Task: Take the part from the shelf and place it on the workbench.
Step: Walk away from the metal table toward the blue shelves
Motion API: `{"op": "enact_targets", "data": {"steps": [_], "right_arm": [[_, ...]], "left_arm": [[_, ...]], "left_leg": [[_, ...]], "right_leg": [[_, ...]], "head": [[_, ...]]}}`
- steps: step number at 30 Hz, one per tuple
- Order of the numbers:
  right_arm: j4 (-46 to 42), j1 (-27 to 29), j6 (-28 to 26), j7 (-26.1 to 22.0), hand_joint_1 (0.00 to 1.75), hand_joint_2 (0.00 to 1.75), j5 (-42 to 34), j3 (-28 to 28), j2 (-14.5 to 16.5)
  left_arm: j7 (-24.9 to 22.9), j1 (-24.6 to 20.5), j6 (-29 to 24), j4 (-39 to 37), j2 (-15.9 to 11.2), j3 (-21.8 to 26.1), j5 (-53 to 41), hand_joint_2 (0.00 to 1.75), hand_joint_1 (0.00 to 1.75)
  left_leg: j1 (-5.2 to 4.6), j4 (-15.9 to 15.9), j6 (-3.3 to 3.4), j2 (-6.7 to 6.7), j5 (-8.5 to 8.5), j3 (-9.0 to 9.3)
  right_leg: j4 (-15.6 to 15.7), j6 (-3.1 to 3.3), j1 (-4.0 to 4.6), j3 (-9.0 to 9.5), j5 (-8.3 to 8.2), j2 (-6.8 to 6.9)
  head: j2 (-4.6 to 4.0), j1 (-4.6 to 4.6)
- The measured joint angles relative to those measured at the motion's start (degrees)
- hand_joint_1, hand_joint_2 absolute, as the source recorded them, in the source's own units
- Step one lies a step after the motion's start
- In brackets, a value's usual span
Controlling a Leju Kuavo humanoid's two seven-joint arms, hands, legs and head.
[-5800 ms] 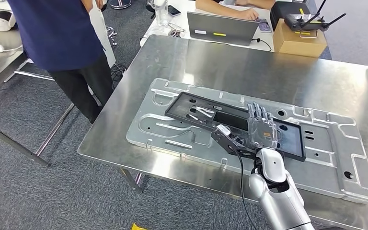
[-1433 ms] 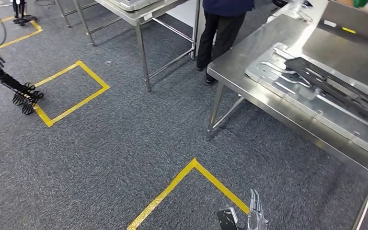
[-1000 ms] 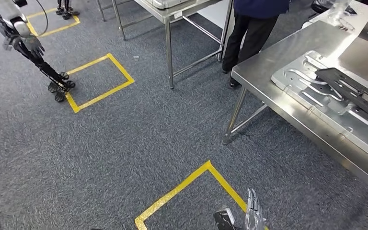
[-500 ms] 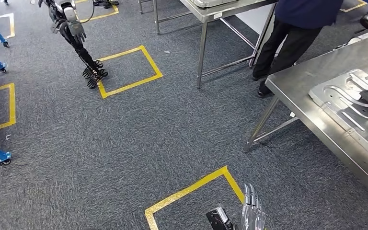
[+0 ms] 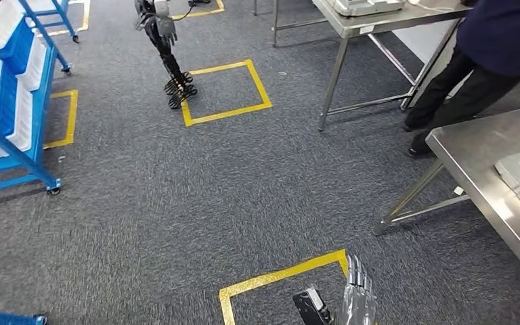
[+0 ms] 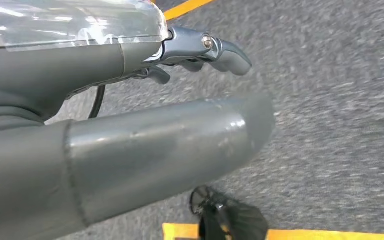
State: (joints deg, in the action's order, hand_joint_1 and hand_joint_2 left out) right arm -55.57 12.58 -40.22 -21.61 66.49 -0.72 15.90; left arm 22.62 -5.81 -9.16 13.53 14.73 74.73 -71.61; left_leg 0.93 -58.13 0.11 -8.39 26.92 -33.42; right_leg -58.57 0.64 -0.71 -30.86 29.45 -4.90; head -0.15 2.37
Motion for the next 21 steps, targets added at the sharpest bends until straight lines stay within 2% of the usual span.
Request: {"op": "enact_targets", "data": {"steps": [1, 2, 4, 5, 6, 7, 8, 10, 11, 12, 13, 15, 16, 17, 19, 20, 21], "right_arm": [[0.0, -0.1, 0.0, -0.4, 0.00, 0.00, 0.1, -0.3, 0.2], [0.0, -0.1, 0.0, -0.8, 0.00, 0.00, 0.1, -0.7, 0.4], [0.0, 0.1, 0.0, -1.5, 0.00, 0.00, 0.3, -1.5, 0.8], [0.0, 0.3, 0.0, -1.8, 0.00, 0.00, 0.3, -1.9, 0.9], [0.0, 0.4, 0.0, -2.2, 0.00, 0.00, 0.4, -2.4, 1.0], [0.0, 0.5, 0.0, -2.6, 0.00, 0.00, 0.5, -2.8, 1.2], [0.0, 0.6, 0.0, -2.9, 0.00, 0.00, 0.6, -3.3, 1.4], [-0.1, 0.8, 0.0, -3.4, 0.00, 0.00, 0.8, -4.1, 1.8], [-0.2, 0.9, 0.0, -3.6, 0.00, 0.00, 0.9, -4.4, 1.9], [-0.3, 0.9, 0.0, -3.7, 0.00, 0.00, 1.0, -4.7, 2.0], [-0.4, 1.0, 0.0, -3.8, 0.00, 0.00, 1.0, -4.9, 2.1], [-0.6, 1.1, 0.0, -3.8, 0.00, 0.00, 1.2, -5.1, 2.2], [-0.7, 1.1, 0.0, -3.9, 0.00, 0.00, 1.2, -5.2, 2.3], [-0.8, 1.2, 0.0, -3.9, 0.00, 0.00, 1.2, -5.3, 2.3], [-0.9, 1.5, 0.0, -4.1, 0.00, 0.00, 1.2, -5.7, 2.4], [-0.9, 1.7, 0.0, -4.2, 0.00, 0.00, 1.2, -6.0, 2.4], [-0.9, 1.9, 0.0, -4.4, 0.00, 0.00, 1.2, -6.3, 2.4]], "left_arm": [[0.1, 0.1, 0.0, 0.0, 0.0, 0.0, 0.0, 0.00, 0.00], [0.2, 0.1, 0.0, 0.0, 0.0, 0.0, -0.1, 0.00, 0.00], [0.4, 0.0, 0.0, 0.0, 0.0, 0.0, -0.1, 0.00, 0.00], [0.4, -0.1, 0.0, 0.0, 0.0, 0.0, -0.2, 0.00, 0.00], [0.5, 0.0, -0.1, 0.0, 0.0, 0.0, -0.2, 0.00, 0.00], [0.5, 0.1, -0.1, 0.0, 0.0, 0.0, -0.2, 0.00, 0.00], [0.5, 0.3, -0.1, 0.0, 0.0, 0.1, -0.2, 0.00, 0.00], [0.5, 0.4, -0.2, 0.0, 0.0, 0.1, -0.2, 0.00, 0.00], [0.5, 0.4, -0.2, 0.0, 0.0, 0.1, -0.3, 0.00, 0.00], [0.5, 0.3, -0.2, 0.0, 0.0, 0.1, -0.3, 0.00, 0.00], [0.5, 0.3, -0.3, 0.0, 0.0, 0.1, -0.3, 0.00, 0.00], [0.5, 0.5, -0.3, 0.0, 0.0, 0.1, -0.4, 0.00, 0.00], [0.5, 0.5, -0.3, 0.0, 0.0, 0.1, -0.4, 0.00, 0.00], [0.5, 0.5, -0.4, 0.0, 0.0, 0.1, -0.4, 0.00, 0.00], [0.5, 0.3, -0.4, 0.0, 0.0, 0.1, -0.4, 0.00, 0.00], [0.5, 0.3, -0.4, 0.0, 0.0, 0.0, -0.4, 0.00, 0.00], [0.4, 0.3, -0.4, 0.0, 0.0, 0.0, -0.4, 0.00, 0.00]], "left_leg": [[-0.12, -0.7, -0.26, 0.94, 0.41, -0.33], [-0.26, -2.5, -0.48, 2.63, 1.45, -1.20], [-0.25, -9.2, -0.83, 6.48, 4.71, -4.44], [-0.12, -12.9, -1.06, 7.44, 6.13, -6.33], [0.01, -15.3, -1.25, 7.87, 6.68, -7.55], [0.11, -15.6, -1.37, 8.11, 6.14, -7.69], [0.18, -13.6, -1.41, 8.36, 4.65, -6.66], [0.04, -5.7, -1.11, 9.96, 1.19, -2.38], [-0.18, -2.5, -0.78, 10.84, 0.24, -0.65], [-0.44, -0.6, -0.44, 11.45, -0.09, 0.35], [-0.71, 0.0, -0.13, 11.58, 0.11, 0.56], [-0.67, 0.4, 0.50, 10.52, -0.21, 0.54], [-0.54, 0.8, 0.85, 9.96, -0.42, 0.72], [-0.37, 1.2, 1.23, 9.42, -0.69, 0.90], [-0.26, 1.6, 1.71, 8.29, -1.02, 1.05], [-0.28, 1.6, 1.82, 7.66, -1.08, 0.95], [-0.31, 1.5, 1.86, 6.91, -1.09, 0.90]], "right_leg": [[0.4, 0.30, -0.12, 0.28, -0.12, 0.91], [0.7, 0.64, -0.21, 0.56, -0.20, 1.98], [0.9, 1.13, 0.03, 0.88, -0.05, 4.20], [0.8, 1.29, 0.19, 0.93, 0.07, 5.33], [0.7, 1.36, 0.30, 0.97, 0.20, 6.35], [0.7, 1.36, 0.36, 1.02, 0.34, 7.23], [0.6, 1.29, 0.38, 1.09, 0.49, 8.01], [0.4, 1.01, 0.44, 1.37, 0.87, 9.28], [0.3, 0.79, 0.52, 1.48, 1.05, 9.78], [0.3, 0.52, 0.58, 1.61, 1.19, 10.22], [0.3, 0.23, 0.61, 1.71, 1.25, 10.61], [0.5, -0.40, 0.53, 2.06, 1.37, 11.21], [0.3, -0.70, 0.44, 2.13, 1.79, 10.66], [-1.0, -0.93, 0.35, 1.74, 2.82, 9.52], [-7.0, -1.16, 0.14, -0.93, 6.39, 6.50], [-11.0, -1.19, 0.09, -2.88, 8.17, 5.62], [-14.0, -1.23, 0.05, -4.50, 9.07, 5.25]], "head": [[0.00, 0.04], [0.00, 0.08], [0.00, 0.17], [0.00, 0.18], [0.00, 0.18], [0.00, 0.18], [0.00, 0.19], [0.00, 0.19], [0.00, 0.18], [0.00, 0.17], [0.00, 0.17], [0.00, 0.17], [0.00, 0.15], [0.00, 0.14], [0.00, 0.10], [0.00, 0.11], [0.00, 0.11]]}}
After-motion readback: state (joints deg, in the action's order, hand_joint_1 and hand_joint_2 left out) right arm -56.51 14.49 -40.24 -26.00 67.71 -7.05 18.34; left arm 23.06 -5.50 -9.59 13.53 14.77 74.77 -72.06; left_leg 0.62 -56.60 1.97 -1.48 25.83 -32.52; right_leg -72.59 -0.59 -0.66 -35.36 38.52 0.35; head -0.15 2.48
